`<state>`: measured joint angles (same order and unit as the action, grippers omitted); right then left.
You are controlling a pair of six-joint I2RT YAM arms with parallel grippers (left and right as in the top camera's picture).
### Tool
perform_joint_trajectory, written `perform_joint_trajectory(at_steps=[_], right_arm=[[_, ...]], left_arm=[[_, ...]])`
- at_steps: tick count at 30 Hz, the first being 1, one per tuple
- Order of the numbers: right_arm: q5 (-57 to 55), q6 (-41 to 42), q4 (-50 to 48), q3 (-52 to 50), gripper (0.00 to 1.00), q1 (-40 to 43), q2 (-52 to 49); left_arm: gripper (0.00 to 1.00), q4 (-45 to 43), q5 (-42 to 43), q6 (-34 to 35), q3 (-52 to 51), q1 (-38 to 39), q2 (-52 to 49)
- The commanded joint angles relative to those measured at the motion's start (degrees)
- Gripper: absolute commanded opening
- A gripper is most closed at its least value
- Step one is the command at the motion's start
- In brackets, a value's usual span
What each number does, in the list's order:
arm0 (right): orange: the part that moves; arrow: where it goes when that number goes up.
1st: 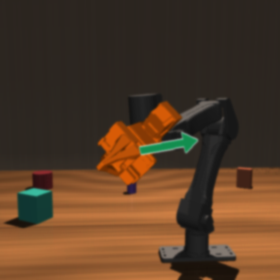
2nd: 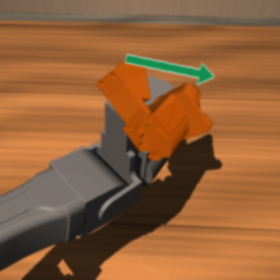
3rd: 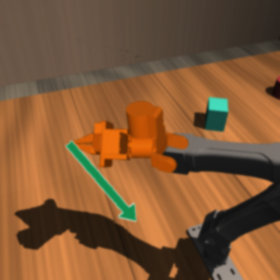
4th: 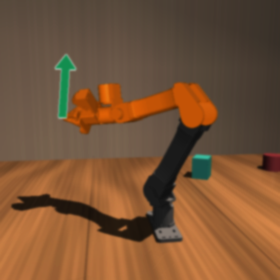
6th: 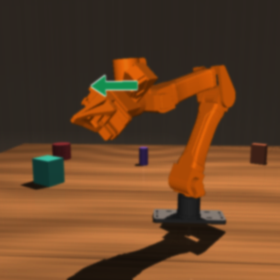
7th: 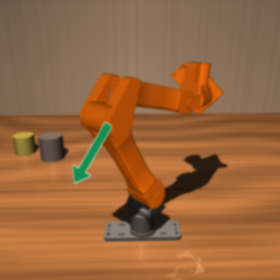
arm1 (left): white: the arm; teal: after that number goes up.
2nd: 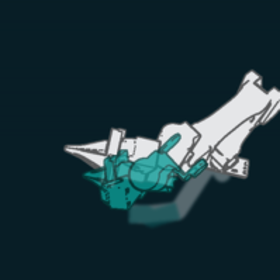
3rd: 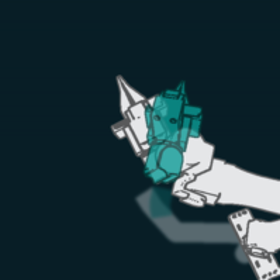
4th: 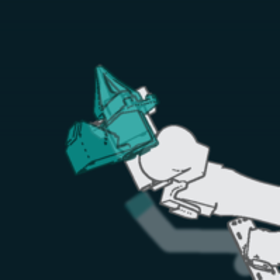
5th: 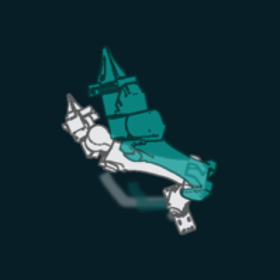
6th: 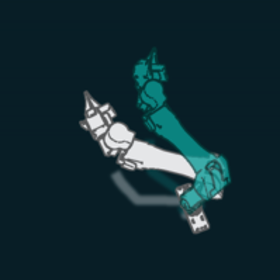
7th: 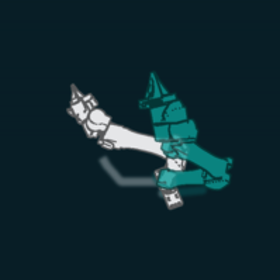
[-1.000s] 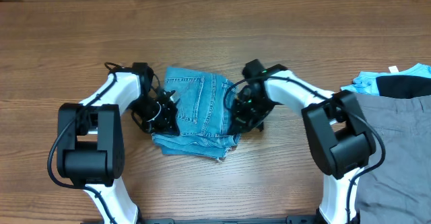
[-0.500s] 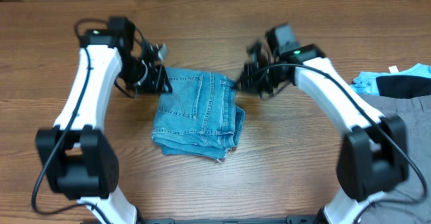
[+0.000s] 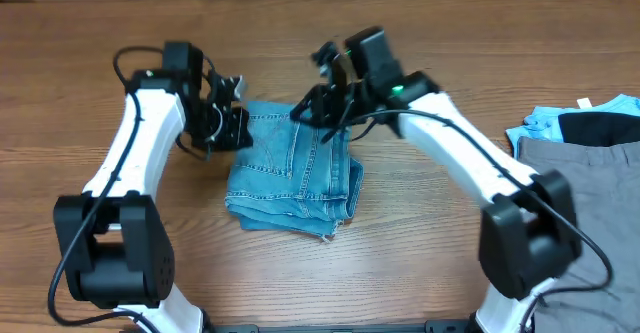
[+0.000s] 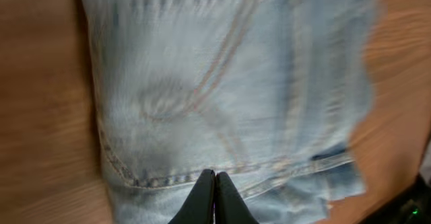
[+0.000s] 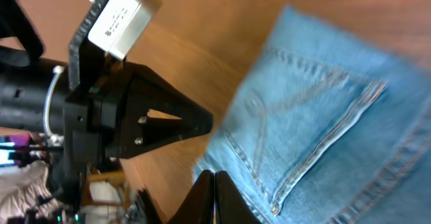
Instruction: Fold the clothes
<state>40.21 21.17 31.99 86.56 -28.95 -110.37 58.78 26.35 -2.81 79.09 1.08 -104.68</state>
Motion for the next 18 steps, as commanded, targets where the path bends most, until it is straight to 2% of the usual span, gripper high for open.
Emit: perform_joint_trajectory(at_steps=[1, 5, 9, 18], right_arm=[[-4.3, 2.6, 0.2, -0.8, 0.04, -2.3, -5.0], [-6.7, 4.1, 2.0, -0.8, 0.04, -2.9, -10.8], [-12.5, 6.6, 8.7, -0.8, 0.04, -2.0, -14.8], [-13.6, 5.9, 18.6, -0.7, 0.04, 4.3, -15.5]], left_arm=[[0.04, -3.9, -3.5, 4.4, -7.7, -0.2, -1.0], [0.04, -6.4, -4.1, 4.6, -14.0, -0.2, -1.0], [0.04, -6.8, -5.1, 4.6, -18.0, -0.2, -1.0], [0.08, -5.1, -12.5, 5.7, -19.4, -0.5, -1.0]])
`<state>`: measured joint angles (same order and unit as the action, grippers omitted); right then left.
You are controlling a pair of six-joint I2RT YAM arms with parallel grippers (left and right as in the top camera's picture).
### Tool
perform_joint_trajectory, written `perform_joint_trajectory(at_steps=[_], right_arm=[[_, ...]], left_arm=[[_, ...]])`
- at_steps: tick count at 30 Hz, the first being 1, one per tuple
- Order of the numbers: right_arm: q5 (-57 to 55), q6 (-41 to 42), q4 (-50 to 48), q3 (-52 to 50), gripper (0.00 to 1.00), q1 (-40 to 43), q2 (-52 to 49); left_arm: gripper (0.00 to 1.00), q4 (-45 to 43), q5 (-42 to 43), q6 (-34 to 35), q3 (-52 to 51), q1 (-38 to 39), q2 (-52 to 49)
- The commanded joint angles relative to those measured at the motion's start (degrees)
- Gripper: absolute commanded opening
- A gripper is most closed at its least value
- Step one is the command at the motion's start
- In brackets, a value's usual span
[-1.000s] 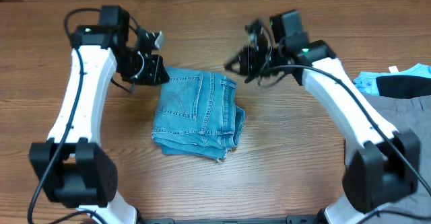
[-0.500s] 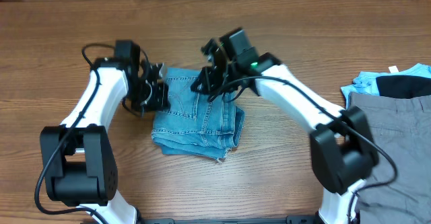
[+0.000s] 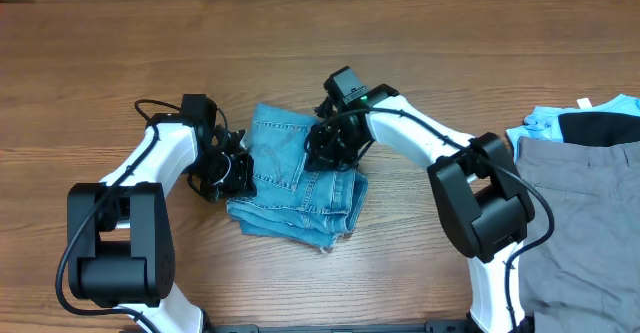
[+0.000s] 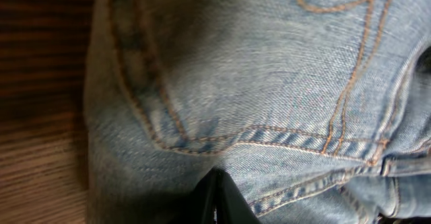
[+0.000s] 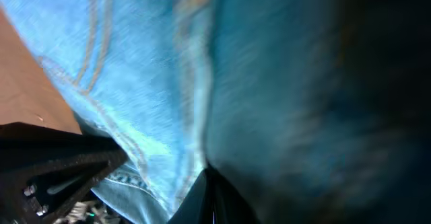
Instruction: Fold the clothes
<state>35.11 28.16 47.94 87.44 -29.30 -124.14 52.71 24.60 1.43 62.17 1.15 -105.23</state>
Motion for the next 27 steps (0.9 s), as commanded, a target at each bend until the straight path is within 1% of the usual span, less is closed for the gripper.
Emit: perform_joint_trajectory(at_steps=[1, 4, 6, 9, 12, 15, 18, 22, 25, 27], right_arm=[[-8.5, -2.7, 3.1, -1.5, 0.04, 5.4, -1.5], [-8.5, -6.2, 4.3, -1.5, 0.04, 8.5, -0.4], [-8.5, -6.1, 4.7, -1.5, 0.04, 10.8, 0.3], [-8.4, -6.2, 5.6, -1.5, 0.04, 14.9, 1.7], [-4.4, -10.9, 6.5, -1.4, 0.04, 17.8, 3.7], [1.8, -14.4, 7.9, -1.4, 0.04, 19.7, 7.2], [4.7, -16.6, 8.9, -1.4, 0.04, 19.4, 12.0], [4.9, -18.6, 11.7, -1.4, 0.04, 16.5, 18.3], [4.9, -18.6, 14.5, -1.4, 0.04, 12.7, 20.9], [4.9, -18.5, 16.3, -1.5, 0.04, 9.8, 21.0]], left_arm=[[0.08, 1.0, -10.7, 1.5, -2.4, -0.7, -0.5], [0.09, 1.1, -10.8, 1.4, -2.4, -0.8, -0.5], [0.12, 1.2, -11.6, 1.4, -2.4, -0.8, -0.5], [0.13, 1.2, -11.6, 1.6, -2.4, -0.8, -0.5], [0.12, 0.7, -8.2, 1.6, -2.2, -0.8, -0.5], [0.15, 0.6, -1.6, 0.9, -0.5, -0.8, -0.5], [0.15, 2.1, 1.7, 0.9, 3.1, -0.8, -0.2], [0.14, 6.1, 2.3, 0.0, 11.3, -0.8, 0.4], [0.16, 8.2, 2.3, -0.2, 17.7, -0.8, 0.5], [0.2, 8.5, 2.5, -0.2, 21.3, -0.7, 0.5]])
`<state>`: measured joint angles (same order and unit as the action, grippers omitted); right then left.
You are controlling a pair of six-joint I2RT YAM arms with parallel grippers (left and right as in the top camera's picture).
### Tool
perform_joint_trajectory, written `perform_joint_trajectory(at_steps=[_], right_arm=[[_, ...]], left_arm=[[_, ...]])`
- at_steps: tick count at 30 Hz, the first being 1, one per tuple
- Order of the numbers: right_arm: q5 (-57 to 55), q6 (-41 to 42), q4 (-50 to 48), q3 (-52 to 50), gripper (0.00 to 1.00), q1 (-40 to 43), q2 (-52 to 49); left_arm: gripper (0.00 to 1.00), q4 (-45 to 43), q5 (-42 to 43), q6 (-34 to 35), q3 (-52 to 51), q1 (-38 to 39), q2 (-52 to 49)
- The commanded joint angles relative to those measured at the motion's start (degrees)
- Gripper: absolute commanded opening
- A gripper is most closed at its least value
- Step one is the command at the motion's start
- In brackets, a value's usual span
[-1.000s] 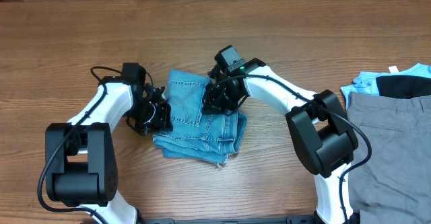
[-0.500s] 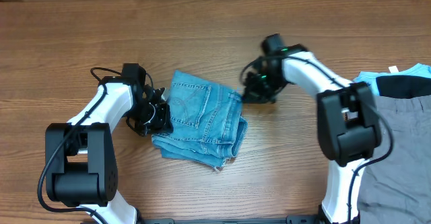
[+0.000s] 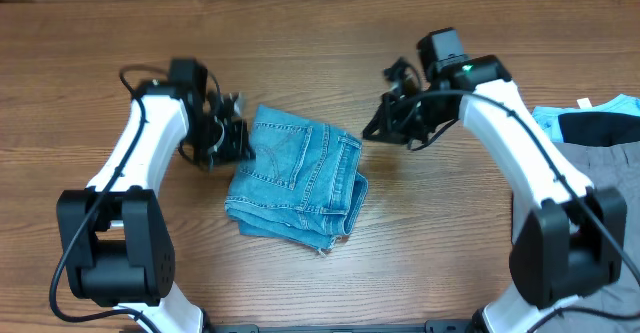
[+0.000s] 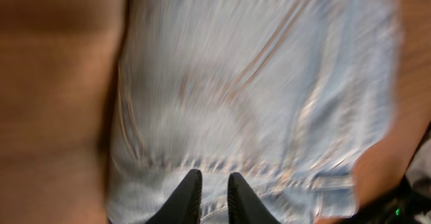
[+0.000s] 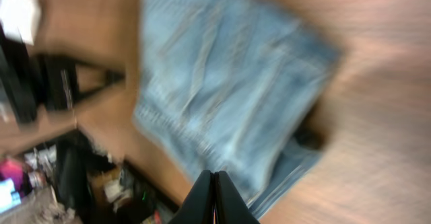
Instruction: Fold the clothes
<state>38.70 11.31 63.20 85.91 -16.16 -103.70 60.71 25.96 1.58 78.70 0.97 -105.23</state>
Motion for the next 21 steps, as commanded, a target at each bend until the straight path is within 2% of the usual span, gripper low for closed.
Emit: perform_joint_trajectory(at_steps=[1, 6, 14, 21], right_arm=[[1.0, -1.0, 1.4, -0.3, 0.04, -4.9, 0.5], [-0.2, 11.0, -4.2, -3.9, 0.04, -11.7, -0.1], [0.4, 31.6, -15.0, -18.7, 0.05, -15.3, -0.6], [2.6, 47.6, -37.6, -33.5, 0.05, -14.5, -0.6]], left_arm=[[0.22, 0.5, 1.4, -0.3, 6.0, -0.6, 0.5], [0.36, -0.9, 2.2, -0.6, 8.5, -0.5, 0.5], [0.34, 2.8, -0.4, -4.9, 8.5, -0.5, 0.5], [0.34, 2.8, -0.9, -4.8, 8.5, -0.2, 0.5]])
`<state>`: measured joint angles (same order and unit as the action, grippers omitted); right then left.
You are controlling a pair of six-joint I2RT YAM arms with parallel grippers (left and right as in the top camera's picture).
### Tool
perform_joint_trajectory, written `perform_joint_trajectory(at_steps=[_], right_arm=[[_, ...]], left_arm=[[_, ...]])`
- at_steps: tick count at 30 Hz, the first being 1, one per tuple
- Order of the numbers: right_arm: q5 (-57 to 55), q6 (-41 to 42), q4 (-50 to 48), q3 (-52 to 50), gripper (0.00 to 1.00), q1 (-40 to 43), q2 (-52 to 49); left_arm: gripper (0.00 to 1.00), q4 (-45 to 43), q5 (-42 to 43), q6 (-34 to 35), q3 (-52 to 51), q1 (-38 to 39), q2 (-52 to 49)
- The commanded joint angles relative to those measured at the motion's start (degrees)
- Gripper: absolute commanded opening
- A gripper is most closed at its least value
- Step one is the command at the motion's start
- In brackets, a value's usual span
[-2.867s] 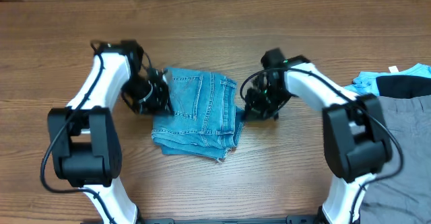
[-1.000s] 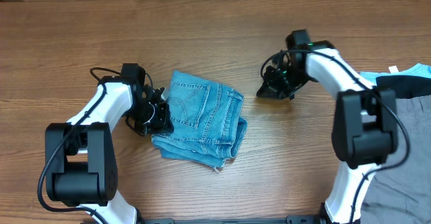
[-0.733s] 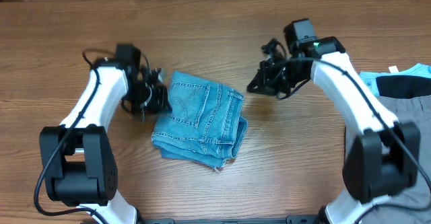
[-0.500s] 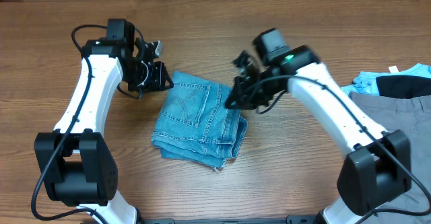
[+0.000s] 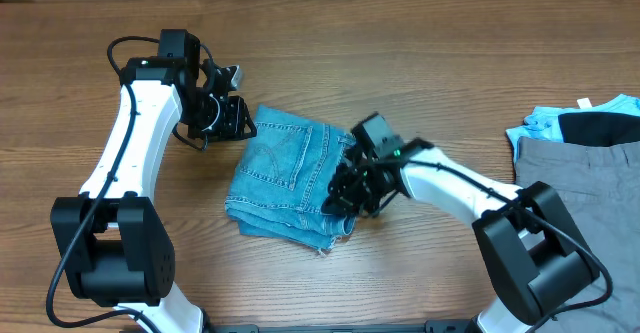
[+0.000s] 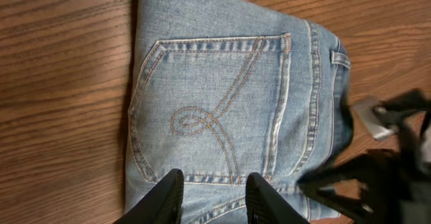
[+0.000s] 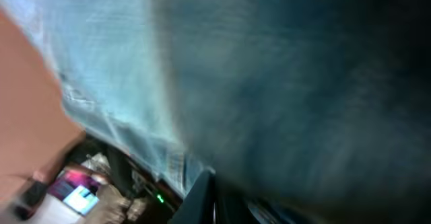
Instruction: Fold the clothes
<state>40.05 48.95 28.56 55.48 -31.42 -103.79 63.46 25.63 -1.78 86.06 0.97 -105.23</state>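
Observation:
Folded light-blue denim shorts (image 5: 290, 178) lie mid-table, back pocket up (image 6: 215, 109). My left gripper (image 5: 236, 121) hangs open just off their far left corner; in the left wrist view its fingers (image 6: 212, 178) stand apart above the denim, holding nothing. My right gripper (image 5: 345, 195) is low against the shorts' right edge. Its fingers (image 7: 213, 178) are together, pressed close to dark blurred denim (image 7: 289, 83).
A pile of other clothes lies at the right edge: a grey garment (image 5: 580, 188), a black one (image 5: 600, 126) and a light-blue one (image 5: 542, 123). The wooden table (image 5: 450, 43) stretches behind.
My right gripper, then raised to the right of the shorts, is now down at their right edge. The left gripper stands wider open and slightly farther from the shorts' corner.
Both grippers were shut at the shorts' far edge. Then both pressed into the folded denim from left and right. Later both were pulled back, the left slightly open. Now the right is back at the denim's right edge.

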Motion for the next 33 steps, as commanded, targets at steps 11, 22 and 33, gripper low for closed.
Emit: perform_joint_trajectory(at_steps=[11, 22, 33], right_arm=[[-11.6, 12.8, -9.9, -5.8, 0.04, 14.7, -0.7], [11.8, -3.1, -21.8, -2.7, 0.04, 23.1, -0.5], [13.0, -14.0, 4.3, -2.6, 0.67, 23.7, 1.0]], left_arm=[[0.33, 1.5, -0.5, -1.5, 1.1, -0.2, 0.5], [0.53, 2.7, -0.5, -4.1, 1.1, 1.4, 0.5], [0.58, 1.0, -0.6, -4.5, 1.1, 1.8, 0.5]])
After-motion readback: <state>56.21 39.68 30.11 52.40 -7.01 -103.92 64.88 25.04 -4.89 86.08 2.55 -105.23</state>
